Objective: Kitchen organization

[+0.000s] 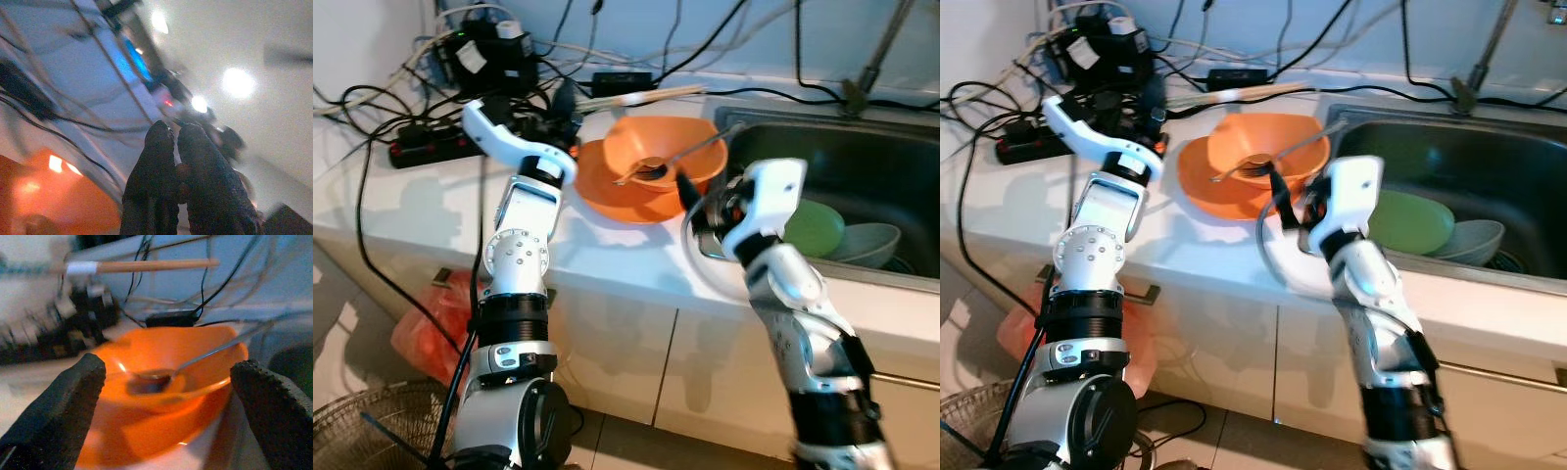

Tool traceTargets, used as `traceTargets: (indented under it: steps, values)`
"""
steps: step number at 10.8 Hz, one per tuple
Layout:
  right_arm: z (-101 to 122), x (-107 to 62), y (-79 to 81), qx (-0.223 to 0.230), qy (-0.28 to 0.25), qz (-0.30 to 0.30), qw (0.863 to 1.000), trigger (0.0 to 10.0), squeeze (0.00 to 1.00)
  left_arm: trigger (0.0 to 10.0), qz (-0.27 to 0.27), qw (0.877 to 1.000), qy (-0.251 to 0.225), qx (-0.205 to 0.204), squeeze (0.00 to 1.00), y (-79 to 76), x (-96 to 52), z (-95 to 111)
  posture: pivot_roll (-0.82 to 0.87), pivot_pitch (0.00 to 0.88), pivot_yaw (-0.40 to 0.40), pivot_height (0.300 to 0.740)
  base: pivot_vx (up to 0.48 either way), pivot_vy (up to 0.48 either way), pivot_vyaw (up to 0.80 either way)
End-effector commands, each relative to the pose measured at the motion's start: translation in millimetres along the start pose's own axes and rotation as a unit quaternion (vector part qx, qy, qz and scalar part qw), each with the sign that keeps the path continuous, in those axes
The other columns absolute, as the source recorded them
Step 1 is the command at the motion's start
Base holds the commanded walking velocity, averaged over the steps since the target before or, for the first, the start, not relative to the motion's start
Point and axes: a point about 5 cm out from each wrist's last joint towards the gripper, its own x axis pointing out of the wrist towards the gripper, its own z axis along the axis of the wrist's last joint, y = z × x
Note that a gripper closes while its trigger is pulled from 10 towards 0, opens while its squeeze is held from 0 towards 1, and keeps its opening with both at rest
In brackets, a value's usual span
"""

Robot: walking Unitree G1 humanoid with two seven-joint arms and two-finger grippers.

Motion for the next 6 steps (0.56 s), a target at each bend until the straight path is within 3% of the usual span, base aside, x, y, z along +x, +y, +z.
traceTargets:
  steps: [1, 3, 6]
  values:
    - [10.7, 1.7, -2.9, 0.064, -0.014, -0.005, 0.998, 10.0, 0.0, 0.0, -0.034, 0.998, 0.023, -0.037, 0.0, -11.3, -1.3, -17.9, 0.01, 0.015, 0.055, 0.74, 0.0, 0.0, 0.0]
    - [21.4, 6.2, -0.6, 0.181, -0.036, 0.006, 0.983, 10.0, 0.0, 0.0, -0.041, 0.996, 0.052, -0.054, 0.0, -14.2, -3.4, -35.0, 0.0, 0.014, 0.056, 0.74, 0.0, 0.0, 0.0]
    - [30.6, 9.8, 15.1, 0.269, -0.039, 0.052, 0.961, 10.0, 0.0, 0.0, -0.033, 0.992, 0.089, -0.082, 0.0, -9.7, -9.7, -51.2, 0.01, 0.015, 0.058, 0.74, 0.0, 0.0, 0.0]
